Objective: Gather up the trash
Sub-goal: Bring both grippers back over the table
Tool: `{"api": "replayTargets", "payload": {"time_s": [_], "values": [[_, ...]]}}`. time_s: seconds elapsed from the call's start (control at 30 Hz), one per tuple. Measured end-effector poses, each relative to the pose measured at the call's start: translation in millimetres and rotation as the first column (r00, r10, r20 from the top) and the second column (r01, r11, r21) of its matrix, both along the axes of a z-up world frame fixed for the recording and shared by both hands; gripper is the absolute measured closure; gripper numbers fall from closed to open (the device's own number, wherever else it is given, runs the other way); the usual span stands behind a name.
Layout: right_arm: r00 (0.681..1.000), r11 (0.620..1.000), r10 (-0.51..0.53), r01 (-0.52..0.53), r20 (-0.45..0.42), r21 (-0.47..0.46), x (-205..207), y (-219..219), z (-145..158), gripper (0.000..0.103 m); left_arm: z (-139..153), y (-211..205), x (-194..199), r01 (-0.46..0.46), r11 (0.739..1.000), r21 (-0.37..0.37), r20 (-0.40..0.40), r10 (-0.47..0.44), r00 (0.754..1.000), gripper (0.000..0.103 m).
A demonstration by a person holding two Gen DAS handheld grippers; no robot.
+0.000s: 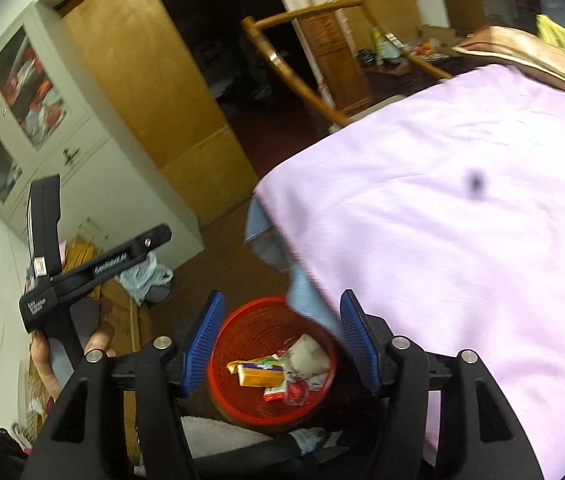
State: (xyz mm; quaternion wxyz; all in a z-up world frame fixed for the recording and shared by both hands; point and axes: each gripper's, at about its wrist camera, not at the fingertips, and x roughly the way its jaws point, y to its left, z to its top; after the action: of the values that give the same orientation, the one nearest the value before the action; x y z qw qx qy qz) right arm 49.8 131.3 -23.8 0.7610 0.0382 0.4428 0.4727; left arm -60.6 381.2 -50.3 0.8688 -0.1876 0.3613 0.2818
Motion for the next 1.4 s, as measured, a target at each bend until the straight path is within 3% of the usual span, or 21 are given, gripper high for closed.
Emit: {"api": "replayTargets", "payload": {"time_s": [0.23, 0.4, 0.57, 0.6, 0.67, 0.87, 1.13, 1.4], "values": [[0.987, 0.985, -0.159, 0.156, 0.032, 0.072, 8.0, -79.8, 10.5, 0.037, 15.8, -67.1, 17.2, 0.151, 0.988, 0.031, -0.005, -0.151, 0.988, 0.007], [0.942, 0.944, -0.32, 0.308, 0.099, 0.115, 6.4, -158.9, 17.4, 0.028, 21.9, -125.7, 33.6, 0.262, 0.963, 0.063, -0.031, -0.26, 0.965, 0.007], [0.844, 0.869, -0.494, 0.48, 0.208, 0.119, -3.0, -230.9, 19.5, 0.005, 27.1, -202.0, 53.3, 0.407, 0.905, 0.12, -0.05, -0.404, 0.913, 0.007], [0.807, 0.843, -0.536, 0.526, 0.249, 0.113, -6.5, -248.4, 19.1, 0.005, 26.7, -220.9, 59.1, 0.446, 0.886, 0.131, -0.057, -0.442, 0.895, 0.007], [0.766, 0.815, -0.571, 0.573, 0.295, 0.089, -8.8, -268.9, 16.8, 0.005, 25.3, -246.8, 69.2, 0.499, 0.856, 0.136, -0.071, -0.494, 0.866, 0.007], [0.713, 0.745, -0.628, 0.667, 0.312, -0.025, 7.6, -336.8, -10.2, 0.005, 21.7, -317.6, 111.7, 0.63, 0.771, 0.094, -0.078, -0.625, 0.777, 0.007], [0.667, 0.662, -0.719, 0.742, 0.196, -0.1, 56.1, -399.1, -46.4, 0.005, 33.0, -358.5, 154.3, 0.654, 0.746, 0.124, -0.069, -0.651, 0.756, 0.007], [0.616, 0.608, -0.759, 0.786, 0.213, -0.107, 75.7, -409.7, -55.0, 0.005, 29.5, -364.7, 184.7, 0.647, 0.755, 0.112, -0.084, -0.641, 0.763, 0.007]]}}
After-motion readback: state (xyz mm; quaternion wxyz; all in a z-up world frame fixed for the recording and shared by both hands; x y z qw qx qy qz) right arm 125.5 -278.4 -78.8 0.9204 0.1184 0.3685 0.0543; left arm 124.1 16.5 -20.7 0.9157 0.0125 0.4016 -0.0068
